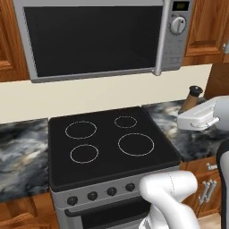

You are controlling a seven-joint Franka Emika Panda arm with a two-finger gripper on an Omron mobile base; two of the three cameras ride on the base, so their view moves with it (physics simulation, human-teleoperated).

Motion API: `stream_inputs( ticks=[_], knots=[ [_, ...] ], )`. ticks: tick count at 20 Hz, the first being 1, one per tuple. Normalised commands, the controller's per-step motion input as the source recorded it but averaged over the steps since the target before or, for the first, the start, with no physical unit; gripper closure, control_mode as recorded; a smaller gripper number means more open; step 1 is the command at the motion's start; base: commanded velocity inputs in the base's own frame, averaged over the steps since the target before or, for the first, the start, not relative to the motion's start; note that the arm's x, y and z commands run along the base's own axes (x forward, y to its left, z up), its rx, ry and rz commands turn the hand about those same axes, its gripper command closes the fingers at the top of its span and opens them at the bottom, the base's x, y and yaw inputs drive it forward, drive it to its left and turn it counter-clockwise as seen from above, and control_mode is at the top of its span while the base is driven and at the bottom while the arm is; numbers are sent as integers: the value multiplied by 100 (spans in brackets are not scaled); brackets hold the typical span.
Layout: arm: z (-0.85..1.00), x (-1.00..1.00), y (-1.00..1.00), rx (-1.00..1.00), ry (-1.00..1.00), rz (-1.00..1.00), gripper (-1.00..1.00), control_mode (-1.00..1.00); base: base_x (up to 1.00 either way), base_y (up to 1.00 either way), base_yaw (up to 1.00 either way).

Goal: Take 2 condiments from the cabinet and move them on the counter near the stove.Make sure the condiments are lined up with each other, next to each other.

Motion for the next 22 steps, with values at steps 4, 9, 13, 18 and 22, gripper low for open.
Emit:
stream_inputs(
  ticks=[4,9,13,18,22],
  knots=[
    [0,0,0,0,0,0,100,100,20,-46,0],
    [0,0,0,0,0,0,100,100,32,-12,0],
    [0,0,0,0,0,0,100,100,32,0,0],
    [0,0,0,0,0,0,100,100,25,0,0],
    [0,0,0,0,0,0,100,100,19,0,0]
  ],
)
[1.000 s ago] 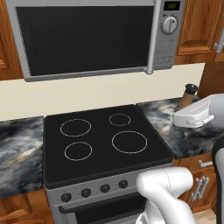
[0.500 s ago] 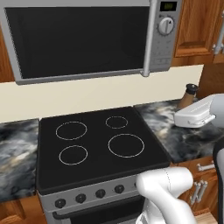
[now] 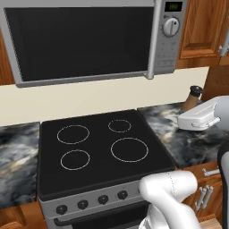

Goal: Take 2 condiments from the cabinet and move them on the counter near the stove.Make sure the condiments are lined up with each other, next to each other.

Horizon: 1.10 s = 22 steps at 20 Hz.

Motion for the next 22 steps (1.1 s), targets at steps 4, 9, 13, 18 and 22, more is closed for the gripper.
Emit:
stream_inputs(
  ticks=[4,9,13,18,22],
  knots=[
    [0,0,0,0,0,0,100,100,40,0,0],
    [0,0,0,0,0,0,100,100,48,0,0],
    [0,0,0,0,0,0,100,100,54,0,0],
    [-7,4,0,0,0,0,100,-100,30,0,0],
    [-28,23,-8,0,2,4,100,-100,0,0,0]
  ],
)
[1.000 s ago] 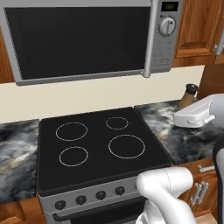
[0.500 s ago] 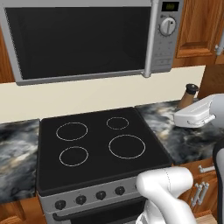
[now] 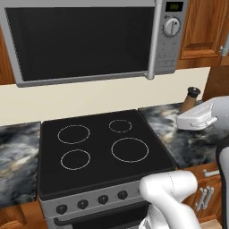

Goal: Take 2 condiments from the cabinet and move them on the counter near the stove.Make sure the condiments are lined up with each other, next to each other.

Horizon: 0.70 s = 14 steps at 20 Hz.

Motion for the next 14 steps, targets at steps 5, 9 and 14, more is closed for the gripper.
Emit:
stream_inputs(
  ticks=[5,9,14],
  knots=[
    [-37,16,-14,0,15,8,100,-100,0,0,0],
    [-31,20,-28,0,4,1,100,-100,0,0,0],
    [-56,37,-47,0,0,1,100,-100,0,0,0]
  ],
)
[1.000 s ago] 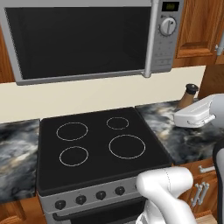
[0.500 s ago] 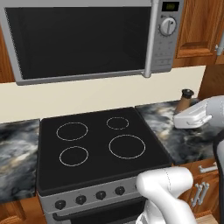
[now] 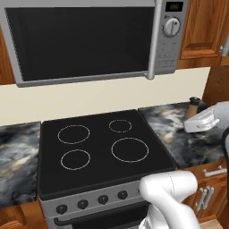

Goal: Take 2 condiments from the cabinet and move them on the counter near the stove.Make sure the condiments are lined up with each other, next to each other.

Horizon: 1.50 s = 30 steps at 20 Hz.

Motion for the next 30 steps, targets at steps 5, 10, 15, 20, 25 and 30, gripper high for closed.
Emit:
stream_inputs(
  ticks=[5,10,15,20,25,30],
  knots=[
    [-69,41,-50,-1,-3,1,100,-100,0,0,0],
    [-65,50,-43,-4,0,3,100,-100,0,0,0],
    [-66,41,-19,-5,0,13,100,-100,0,0,0],
    [-57,34,-27,-3,-1,23,100,-100,0,0,0],
    [-35,21,-34,0,-1,21,100,-100,0,0,0],
    [-15,33,-37,0,0,14,100,-100,0,0,0]
  ],
)
